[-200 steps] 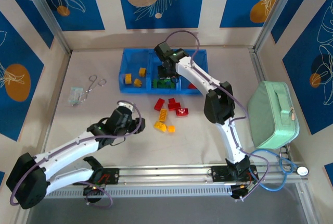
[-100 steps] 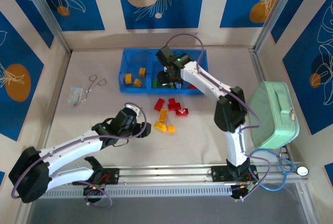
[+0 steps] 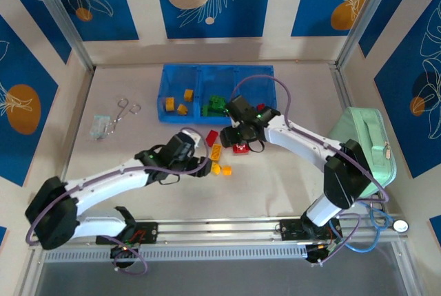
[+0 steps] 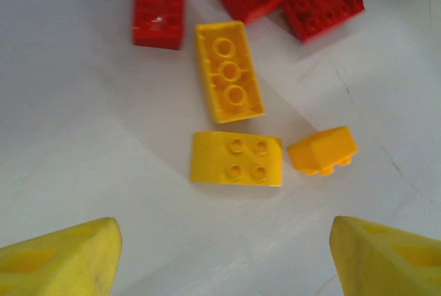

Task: Sort the legos into containers by color
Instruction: Pick up the lego from the center of the table.

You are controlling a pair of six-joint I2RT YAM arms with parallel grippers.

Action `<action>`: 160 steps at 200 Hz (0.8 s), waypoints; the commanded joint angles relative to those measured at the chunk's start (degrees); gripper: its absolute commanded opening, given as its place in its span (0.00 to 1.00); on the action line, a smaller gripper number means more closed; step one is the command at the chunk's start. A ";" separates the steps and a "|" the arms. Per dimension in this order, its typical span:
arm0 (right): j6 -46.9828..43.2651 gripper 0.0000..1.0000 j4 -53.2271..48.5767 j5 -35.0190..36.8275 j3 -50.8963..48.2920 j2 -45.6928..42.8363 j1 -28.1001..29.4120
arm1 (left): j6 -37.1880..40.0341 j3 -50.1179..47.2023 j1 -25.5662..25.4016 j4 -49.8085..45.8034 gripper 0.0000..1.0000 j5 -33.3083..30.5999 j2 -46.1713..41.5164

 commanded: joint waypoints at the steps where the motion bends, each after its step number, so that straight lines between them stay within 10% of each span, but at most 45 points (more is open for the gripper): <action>1: 3.94 0.63 3.77 -1.07 -3.53 -4.95 -0.90 | 3.19 3.20 -2.97 -2.65 0.79 0.16 5.06; 160: 7.81 0.63 7.01 -2.44 -20.34 -21.15 -6.86 | 5.75 18.38 -4.34 -9.87 0.71 -3.74 29.40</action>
